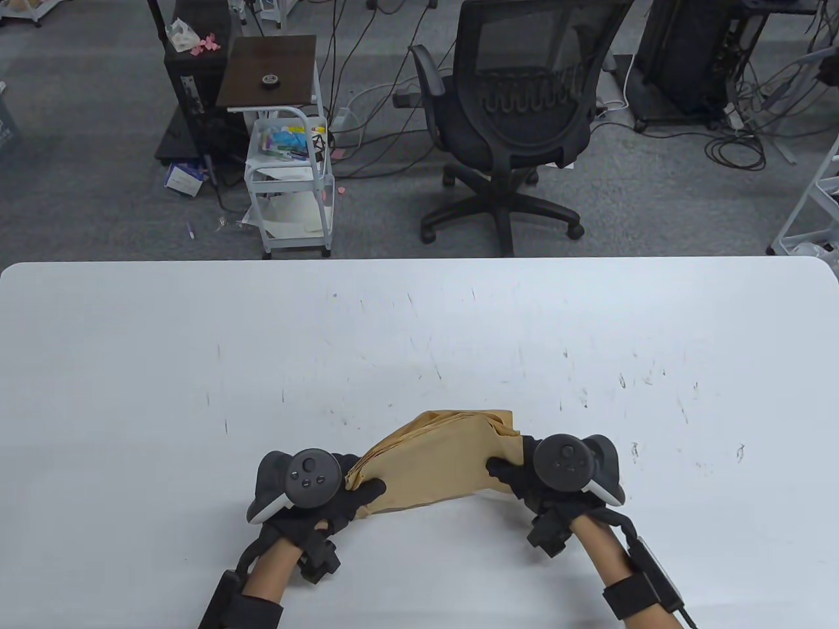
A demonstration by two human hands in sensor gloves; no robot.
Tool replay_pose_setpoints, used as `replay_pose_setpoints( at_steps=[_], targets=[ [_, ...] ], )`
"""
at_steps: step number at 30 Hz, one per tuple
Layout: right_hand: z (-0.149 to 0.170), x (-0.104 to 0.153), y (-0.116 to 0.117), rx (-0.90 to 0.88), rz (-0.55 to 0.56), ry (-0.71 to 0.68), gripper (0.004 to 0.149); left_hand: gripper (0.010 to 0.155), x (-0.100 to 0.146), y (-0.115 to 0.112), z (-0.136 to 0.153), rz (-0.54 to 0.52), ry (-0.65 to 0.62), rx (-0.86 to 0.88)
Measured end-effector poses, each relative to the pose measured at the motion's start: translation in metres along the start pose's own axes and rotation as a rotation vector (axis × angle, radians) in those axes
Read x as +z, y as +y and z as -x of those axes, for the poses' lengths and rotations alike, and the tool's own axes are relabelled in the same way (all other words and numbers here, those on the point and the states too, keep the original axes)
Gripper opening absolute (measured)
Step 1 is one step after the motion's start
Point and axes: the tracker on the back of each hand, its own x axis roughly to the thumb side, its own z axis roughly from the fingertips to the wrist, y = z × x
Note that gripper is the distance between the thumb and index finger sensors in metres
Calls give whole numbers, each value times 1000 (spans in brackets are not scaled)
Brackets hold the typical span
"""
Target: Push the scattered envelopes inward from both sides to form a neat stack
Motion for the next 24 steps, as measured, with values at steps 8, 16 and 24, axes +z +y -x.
replay_pose_setpoints(
  at_steps=[8,16,24],
  targets=[
    [22,-20,-10,-251,2,233,57,45,-26,22,12,-35,224,253],
    [32,-52,33,60,-295,503,69,60,-74,-7,15,201,603,-140],
    [1,-62,64,792,-497,568,100,109,-81,-40,9,419,723,-665]
  ],
)
